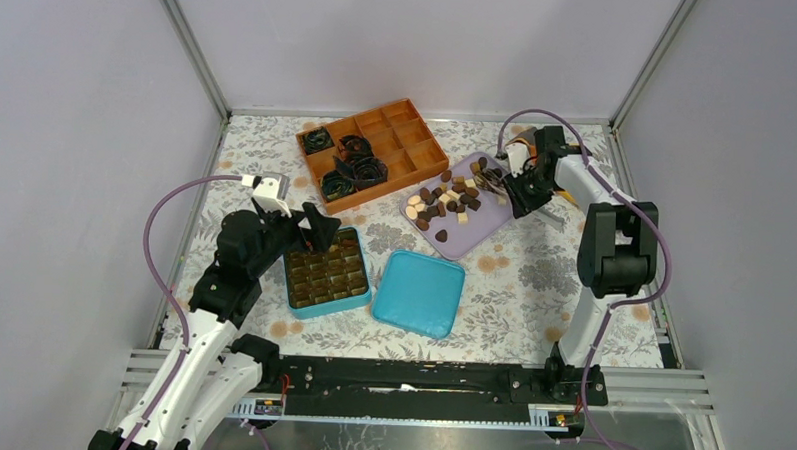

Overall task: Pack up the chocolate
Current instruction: Pick up the fake chocolate from the plate.

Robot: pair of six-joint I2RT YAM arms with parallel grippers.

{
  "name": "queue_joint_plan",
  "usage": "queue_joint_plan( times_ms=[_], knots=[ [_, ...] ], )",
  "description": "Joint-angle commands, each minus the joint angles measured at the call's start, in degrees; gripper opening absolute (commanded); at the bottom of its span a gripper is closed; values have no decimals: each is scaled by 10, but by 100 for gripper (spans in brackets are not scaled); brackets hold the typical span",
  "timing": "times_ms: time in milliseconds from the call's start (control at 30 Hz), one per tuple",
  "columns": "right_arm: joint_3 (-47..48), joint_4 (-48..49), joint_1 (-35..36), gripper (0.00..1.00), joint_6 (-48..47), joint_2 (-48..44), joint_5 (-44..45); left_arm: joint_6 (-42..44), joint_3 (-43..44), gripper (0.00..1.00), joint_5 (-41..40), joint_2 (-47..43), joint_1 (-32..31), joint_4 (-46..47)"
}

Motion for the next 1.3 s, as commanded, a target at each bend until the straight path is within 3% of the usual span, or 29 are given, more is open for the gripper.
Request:
queue_joint_plan(
  times_ms=[0,100,300,400,800,1267],
  knots=[
    [27,-11,6,42,-9,5,-14,3,-2,99,10,-1,-3,36],
    [26,-12,6,38,-9,-2,-18,3,-2,99,10,-1,-2,36],
    [13,-7,5,8,-7,-37,-24,4,-2,99,9,-1,-3,35],
    [1,-3,6,0,-6,-57,-30,4,-2,99,9,-2,-3,34],
    [-68,20,-3,0,1,-158,-56,4,-2,99,9,-1,-2,34],
    [-102,24,-4,0,4,-233,-153,4,0,99,9,-3,-3,35]
  ],
)
